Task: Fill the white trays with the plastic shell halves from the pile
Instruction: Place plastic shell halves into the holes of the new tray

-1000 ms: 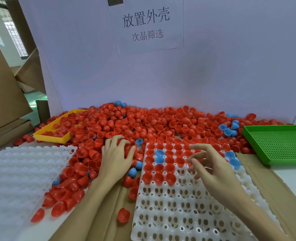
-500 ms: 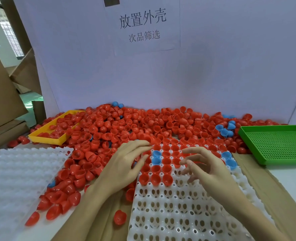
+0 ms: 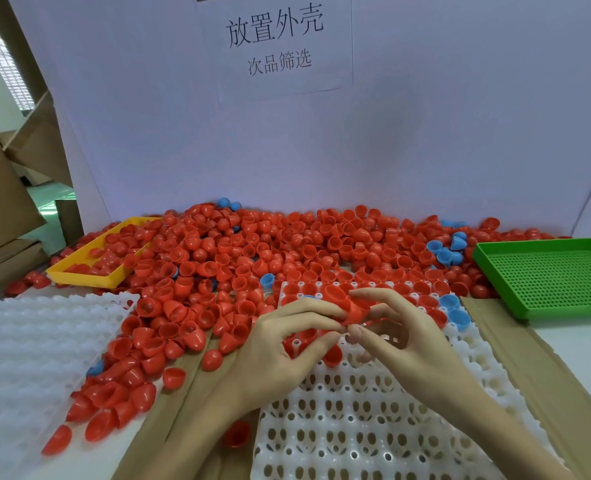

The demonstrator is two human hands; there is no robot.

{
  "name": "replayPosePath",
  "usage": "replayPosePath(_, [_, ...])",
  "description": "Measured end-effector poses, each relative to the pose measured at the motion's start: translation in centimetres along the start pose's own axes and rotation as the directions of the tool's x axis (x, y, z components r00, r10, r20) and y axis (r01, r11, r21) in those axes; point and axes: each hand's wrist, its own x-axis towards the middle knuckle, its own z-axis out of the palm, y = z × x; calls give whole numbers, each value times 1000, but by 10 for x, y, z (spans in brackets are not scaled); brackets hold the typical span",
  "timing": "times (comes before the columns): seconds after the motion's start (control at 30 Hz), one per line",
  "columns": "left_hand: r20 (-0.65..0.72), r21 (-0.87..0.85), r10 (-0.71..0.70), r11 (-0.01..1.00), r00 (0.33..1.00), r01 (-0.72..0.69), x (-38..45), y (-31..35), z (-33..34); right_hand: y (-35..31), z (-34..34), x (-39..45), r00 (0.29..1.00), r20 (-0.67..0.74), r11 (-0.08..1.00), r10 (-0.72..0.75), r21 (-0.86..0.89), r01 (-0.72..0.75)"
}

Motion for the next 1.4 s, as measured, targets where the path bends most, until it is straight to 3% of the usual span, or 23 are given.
replayPosePath(0.23, [-112,-219,-181,964,977,153,2,2,0,1,1,0,1000,-31,999,1,-44,-2])
replayPosePath(0.4, [-155,-141,-122,985,980,100,2,3,4,1,0,-1,1000,-15,993,-25,-114,23])
replayPosePath(0.63, [-261,-84,-175,984,949,158,2,3,10,4,1,0,998,-39,989,-59,-140,53])
replayPosePath(0.8, [-193,-124,-195,977,962,173,3,-5,4,2,-2,0,994,-80,989,-72,-136,61])
replayPosePath(0.87, [-250,-69,-210,978,945,199,6,-10,-3,1,-3,1,994,-80,990,-71,-125,60])
replayPosePath(0.97, [-370,177,-216,938,904,297,8,-27,-22,-1,-5,1,994,-69,990,-79,-124,70])
replayPosePath(1.03, [-342,280,-232,900,911,334,4,-37,-31,-1,-5,0,995,-60,990,-81,-122,74])
replayPosePath(1.13, [-287,289,-249,898,925,332,1,-42,-32,-1,-3,0,997,-42,991,-72,-119,66])
replayPosePath(1.27, [-229,266,-186,932,955,245,4,-34,-24,0,-1,0,997,-31,989,-66,-131,62])
replayPosePath(1.4, [-59,125,-155,979,986,161,4,-17,-14,2,1,-1,999,7,986,-53,-155,53])
